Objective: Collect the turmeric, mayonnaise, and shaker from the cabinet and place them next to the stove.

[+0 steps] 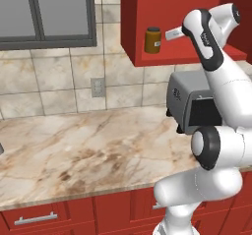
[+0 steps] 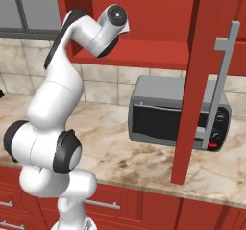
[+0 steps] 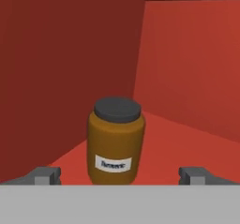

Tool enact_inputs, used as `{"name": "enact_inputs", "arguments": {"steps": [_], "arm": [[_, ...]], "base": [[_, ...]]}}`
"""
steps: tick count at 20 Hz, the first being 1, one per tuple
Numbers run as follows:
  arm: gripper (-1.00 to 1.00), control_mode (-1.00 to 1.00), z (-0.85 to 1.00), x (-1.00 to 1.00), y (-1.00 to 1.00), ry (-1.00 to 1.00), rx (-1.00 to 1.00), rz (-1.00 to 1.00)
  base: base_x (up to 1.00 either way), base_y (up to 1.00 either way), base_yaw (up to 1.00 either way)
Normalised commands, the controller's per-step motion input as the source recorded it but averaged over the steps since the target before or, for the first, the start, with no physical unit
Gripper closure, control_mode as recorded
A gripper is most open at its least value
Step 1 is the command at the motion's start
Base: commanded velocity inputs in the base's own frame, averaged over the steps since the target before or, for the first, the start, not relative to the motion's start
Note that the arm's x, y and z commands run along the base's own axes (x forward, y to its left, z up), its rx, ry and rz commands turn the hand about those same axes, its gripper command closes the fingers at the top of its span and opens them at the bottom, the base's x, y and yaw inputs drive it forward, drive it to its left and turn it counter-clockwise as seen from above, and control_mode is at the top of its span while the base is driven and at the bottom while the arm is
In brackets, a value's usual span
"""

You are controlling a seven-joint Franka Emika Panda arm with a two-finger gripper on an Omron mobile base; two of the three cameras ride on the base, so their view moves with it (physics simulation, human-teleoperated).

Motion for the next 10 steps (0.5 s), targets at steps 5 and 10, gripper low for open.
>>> {"name": "enact_inputs", "arguments": {"steps": [5, 10], "arm": [[-1.00, -1.00, 0.00, 0.25, 0.14, 0.00, 0.00, 0.00], [-1.00, -1.00, 0.00, 0.20, 0.06, 0.01, 0.00, 0.00]], "base": [[0.00, 0.00, 0.00], [0.00, 0.00, 0.00]]}}
